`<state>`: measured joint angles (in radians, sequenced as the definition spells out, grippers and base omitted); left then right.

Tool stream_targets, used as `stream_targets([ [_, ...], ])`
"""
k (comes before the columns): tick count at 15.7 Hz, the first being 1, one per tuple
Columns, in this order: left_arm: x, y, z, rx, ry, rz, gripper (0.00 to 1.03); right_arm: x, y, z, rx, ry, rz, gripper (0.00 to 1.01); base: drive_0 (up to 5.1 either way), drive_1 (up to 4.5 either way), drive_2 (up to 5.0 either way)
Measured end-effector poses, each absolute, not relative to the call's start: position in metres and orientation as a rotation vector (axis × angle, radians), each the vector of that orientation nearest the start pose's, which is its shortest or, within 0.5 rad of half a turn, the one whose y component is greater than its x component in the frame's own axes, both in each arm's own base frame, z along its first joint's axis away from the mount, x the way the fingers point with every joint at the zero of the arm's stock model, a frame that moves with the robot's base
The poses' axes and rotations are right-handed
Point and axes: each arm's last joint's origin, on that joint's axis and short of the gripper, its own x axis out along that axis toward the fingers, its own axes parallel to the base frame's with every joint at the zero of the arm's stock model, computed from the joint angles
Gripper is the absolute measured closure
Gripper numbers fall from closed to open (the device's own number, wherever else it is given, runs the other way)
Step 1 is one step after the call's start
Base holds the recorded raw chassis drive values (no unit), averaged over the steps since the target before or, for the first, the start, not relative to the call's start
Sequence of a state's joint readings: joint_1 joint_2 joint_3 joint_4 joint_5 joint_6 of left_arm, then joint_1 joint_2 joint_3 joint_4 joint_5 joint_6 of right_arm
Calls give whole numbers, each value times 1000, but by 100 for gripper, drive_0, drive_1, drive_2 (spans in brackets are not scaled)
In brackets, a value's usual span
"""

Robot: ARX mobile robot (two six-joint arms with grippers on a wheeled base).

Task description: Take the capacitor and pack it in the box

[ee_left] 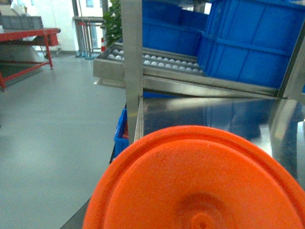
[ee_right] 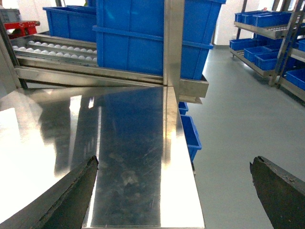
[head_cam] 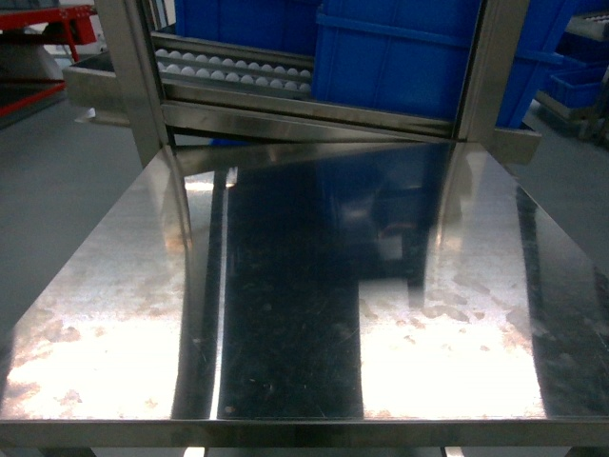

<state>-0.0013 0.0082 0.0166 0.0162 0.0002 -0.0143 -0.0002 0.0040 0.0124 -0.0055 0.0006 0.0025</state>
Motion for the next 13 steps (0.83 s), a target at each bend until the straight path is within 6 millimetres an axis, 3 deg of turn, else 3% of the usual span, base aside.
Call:
stream_targets([
  [13,97,0,167,-14,1,0,60,97,0,167,2,-3,0,3,0,0,0],
])
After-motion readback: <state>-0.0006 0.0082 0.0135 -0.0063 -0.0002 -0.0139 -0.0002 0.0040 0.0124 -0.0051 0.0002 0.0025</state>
